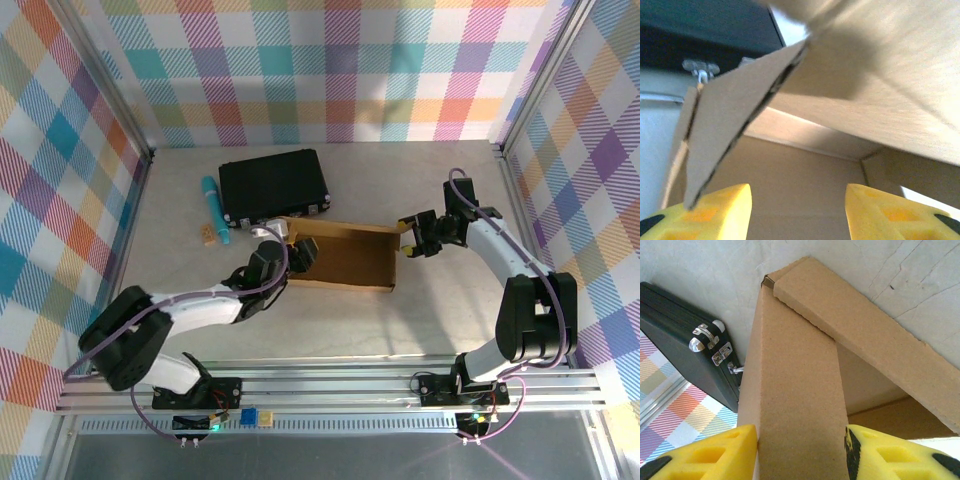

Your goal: Fold the paper box

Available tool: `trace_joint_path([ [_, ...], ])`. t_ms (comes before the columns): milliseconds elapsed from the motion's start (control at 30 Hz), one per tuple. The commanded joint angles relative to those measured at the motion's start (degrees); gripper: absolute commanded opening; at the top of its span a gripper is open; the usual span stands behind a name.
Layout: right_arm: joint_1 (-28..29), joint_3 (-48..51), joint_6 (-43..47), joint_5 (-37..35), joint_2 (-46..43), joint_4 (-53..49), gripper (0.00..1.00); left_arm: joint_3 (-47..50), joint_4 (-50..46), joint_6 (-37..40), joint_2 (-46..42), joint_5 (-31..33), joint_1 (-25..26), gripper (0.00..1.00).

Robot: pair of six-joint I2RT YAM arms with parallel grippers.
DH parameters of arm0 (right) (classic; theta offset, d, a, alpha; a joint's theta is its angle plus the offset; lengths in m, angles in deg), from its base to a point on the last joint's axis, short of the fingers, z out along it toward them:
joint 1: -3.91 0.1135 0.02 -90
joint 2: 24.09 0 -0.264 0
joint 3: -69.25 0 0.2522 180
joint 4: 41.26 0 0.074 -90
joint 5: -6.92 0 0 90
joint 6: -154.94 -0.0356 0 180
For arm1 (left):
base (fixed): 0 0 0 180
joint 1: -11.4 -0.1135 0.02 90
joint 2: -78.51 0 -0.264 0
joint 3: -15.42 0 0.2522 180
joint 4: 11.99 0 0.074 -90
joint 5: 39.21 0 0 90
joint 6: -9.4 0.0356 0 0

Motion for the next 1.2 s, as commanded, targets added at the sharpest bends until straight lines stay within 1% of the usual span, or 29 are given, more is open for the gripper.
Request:
trace_joint_path([
  [0, 0.32, 0.27, 0.44, -1.14, -0.22, 0.29, 0.49, -2.04, -14.56, -7.05, -5.31, -6.02, 0.65, 0.5],
  [67, 0.42, 0.03, 0.38, -1.25, -0.08, 0.48, 0.49, -3.93, -22.18, -8.22, -9.01, -6.3, 0.65, 0.51],
  [233, 0.78, -0.68, 0.43, -1.75, 0.26, 0.22, 0.49, -8.24, -35.68, -11.7, -18.64, -5.81, 0.65, 0.51],
  [333, 0.78, -1.14, 0.79, -1.93, 0.57, 0.05, 0.49, -14.61, -44.06, -13.11, -22.73, -5.38, 0.6, 0.51],
  [367, 0.83, -1.12, 1.03, -1.98, 0.76, -0.05, 0.49, -17.33, -48.13, -13.32, -23.49, -5.09, 0.63, 0.51],
  [433, 0.9, -1.23, 1.25, -1.98, 1.03, -0.05, 0.48, -23.52, -55.71, -13.54, -23.06, -5.31, -0.31, 0.54],
  [467, 0.86, -1.22, 1.33, -1.97, 1.17, 0.09, 0.48, -26.97, -59.48, -13.68, -21.81, -6.78, -1.75, 0.55],
  [533, 0.85, -1.36, 1.65, -2.04, 1.39, 0.17, 0.48, -32.74, -66.02, -14.17, -18.06, -11.86, -6.56, 0.56],
  [600, 0.94, -1.6, 2.11, -2.15, 1.52, 0.04, 0.48, -37.71, -69.88, -14.32, -13.26, -18.67, -12.97, 0.56],
  [700, 1.05, -2.17, 2.96, -2.5, 1.98, -0.37, 0.48, -43.04, -71.02, -12.93, -5.92, -24.53, -19.94, 0.55],
  [767, 1.21, -2.38, 3.01, -2.54, 2.26, -0.32, 0.48, -45.1, -69.15, -12.4, -0.83, -28.35, -22.46, 0.55],
  [900, 2.07, -2.48, 3.08, -2.67, 2.99, -0.05, 0.48, -46.24, -64.63, -14.96, 8.42, -35.07, -23.3, 0.54],
  [967, 2.38, -2.49, 3.11, -2.72, 3.43, 0.17, 0.48, -45.01, -63.12, -16.64, 10.78, -36.94, -23.26, 0.53],
  [1033, 2.55, -2.46, 3.19, -2.78, 3.86, 0.56, 0.48, -43.8, -62.26, -16.98, 12.03, -37.62, -23.26, 0.53],
  [1167, 2.87, -2.71, 3.78, -3.02, 4.95, 0.92, 0.48, -42.15, -64.2, -14.49, 13.26, -37.3, -23.17, 0.52],
])
